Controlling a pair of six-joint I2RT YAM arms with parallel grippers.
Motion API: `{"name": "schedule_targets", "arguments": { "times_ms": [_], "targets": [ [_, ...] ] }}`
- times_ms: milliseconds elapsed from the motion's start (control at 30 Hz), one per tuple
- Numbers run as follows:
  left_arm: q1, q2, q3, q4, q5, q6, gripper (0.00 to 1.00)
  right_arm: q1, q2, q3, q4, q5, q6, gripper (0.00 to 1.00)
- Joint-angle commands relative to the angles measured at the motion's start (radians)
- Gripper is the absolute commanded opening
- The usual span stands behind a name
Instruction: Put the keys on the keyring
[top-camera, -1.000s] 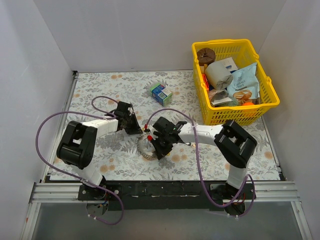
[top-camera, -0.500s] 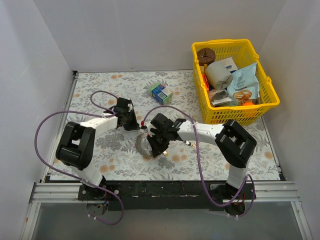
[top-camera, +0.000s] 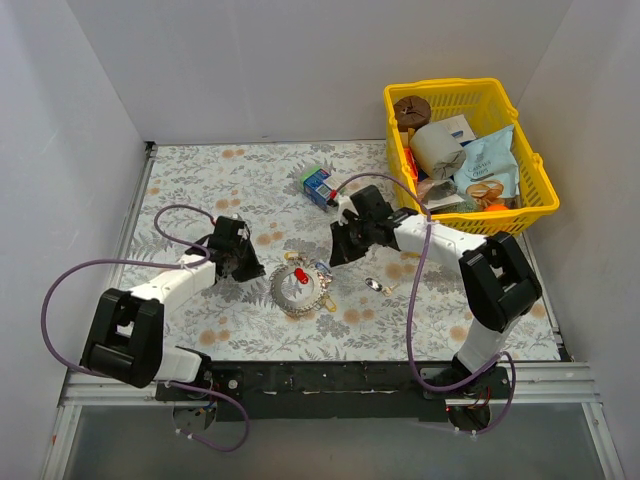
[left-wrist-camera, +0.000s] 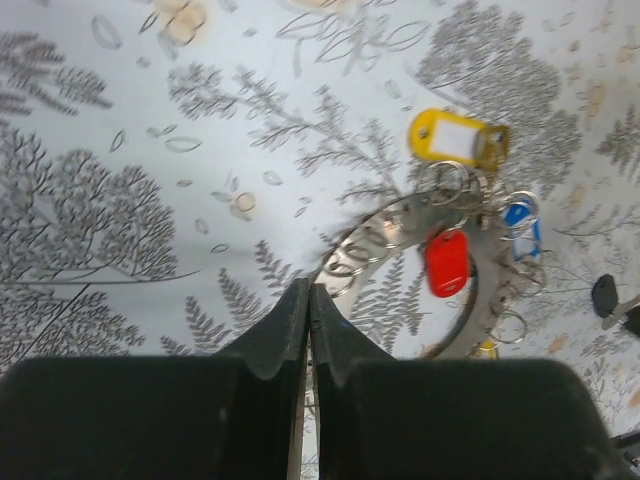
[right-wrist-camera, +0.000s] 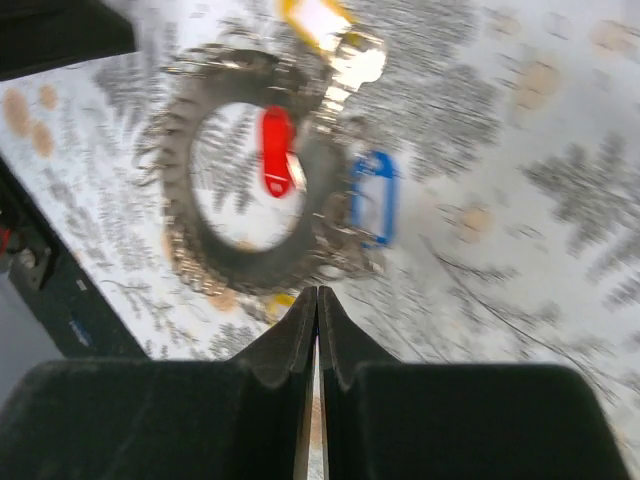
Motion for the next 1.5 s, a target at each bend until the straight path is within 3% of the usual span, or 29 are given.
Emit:
{"name": "schedule_targets", "arguments": {
  "times_ms": [0, 500, 1033, 1233, 1400, 1467],
  "targets": [
    [0.022, -0.017, -0.067, 0.008, 0.028, -0.06, 0.01, -0.069, -0.05, -0.048, -0.009, 0.072, -0.009, 0.1],
    [0.022, 0.202, -0.026, 0.172, 0.132, -0.057, 0.0, -0.063, -0.028, -0.157, 0.026, 0.054, -0.012, 0.09],
    [0.02, 0.486, 0.211, 0.229, 0.232, 0.022, 0.0, -0.063, -0.048, -0.156, -0.003, 0.161, -0.042, 0.09],
    [0.016, 0.504, 0.284, 0.224, 0.264, 0.051, 0.0, -0.063, -0.027, -0.153, 0.0, 0.164, -0.042, 0.09],
    [0.011, 0.434, 0.306, 0.195, 0.235, 0.071, 0.0, -0.059, 0.007, -0.153, 0.017, 0.144, -0.03, 0.09],
    [0.008, 0.406, 0.298, 0.184, 0.237, 0.078, 0.05, -0.049, 0.028, -0.148, 0.02, 0.144, -0.027, 0.09]
  ]
}}
